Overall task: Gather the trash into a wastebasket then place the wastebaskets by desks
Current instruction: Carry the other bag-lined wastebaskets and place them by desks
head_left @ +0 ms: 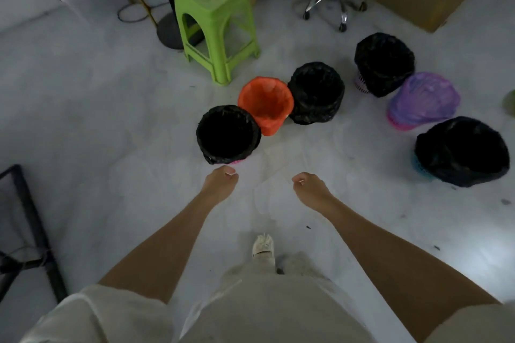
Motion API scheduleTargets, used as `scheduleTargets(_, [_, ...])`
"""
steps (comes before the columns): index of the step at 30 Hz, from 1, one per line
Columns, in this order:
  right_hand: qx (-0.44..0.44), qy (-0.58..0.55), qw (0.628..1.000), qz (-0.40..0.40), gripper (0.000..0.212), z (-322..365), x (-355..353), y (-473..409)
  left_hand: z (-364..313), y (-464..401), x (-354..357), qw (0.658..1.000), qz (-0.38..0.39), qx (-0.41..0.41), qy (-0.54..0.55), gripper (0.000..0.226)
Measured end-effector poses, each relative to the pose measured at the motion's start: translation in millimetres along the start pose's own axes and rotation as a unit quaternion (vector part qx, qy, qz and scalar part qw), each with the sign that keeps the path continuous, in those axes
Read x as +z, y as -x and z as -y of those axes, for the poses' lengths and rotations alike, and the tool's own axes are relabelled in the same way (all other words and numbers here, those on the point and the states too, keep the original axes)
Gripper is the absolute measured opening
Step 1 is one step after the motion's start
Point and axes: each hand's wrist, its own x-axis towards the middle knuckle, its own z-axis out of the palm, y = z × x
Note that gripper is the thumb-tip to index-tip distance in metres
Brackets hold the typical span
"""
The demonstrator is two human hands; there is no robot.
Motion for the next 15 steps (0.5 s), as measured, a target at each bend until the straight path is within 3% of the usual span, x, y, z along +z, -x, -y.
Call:
scheduleTargets(9, [-0.034, 0.14, 0.985, 0.098, 0.037, 48.9, -52.9, -166.1, -44.1, -126.8, -2.6, 0.986, -0.024, -0.113, 0.119, 0.039])
scheduleTargets(13, [-0.002, 0.141, 0.981, 0.134, 0.038, 49.1, -66.0, -270.9, -55.7, -211.0, 23.2, 0.936, -0.043, -0.219, 0.271, 0.037])
scheduleTargets(15, [0.047, 0.105, 0.985, 0.131, 0.028, 50.1, -69.2, -317.6, -59.2, -246.9, 38.2, 0.881, -0.048, -0.267, 0.387, 0.035])
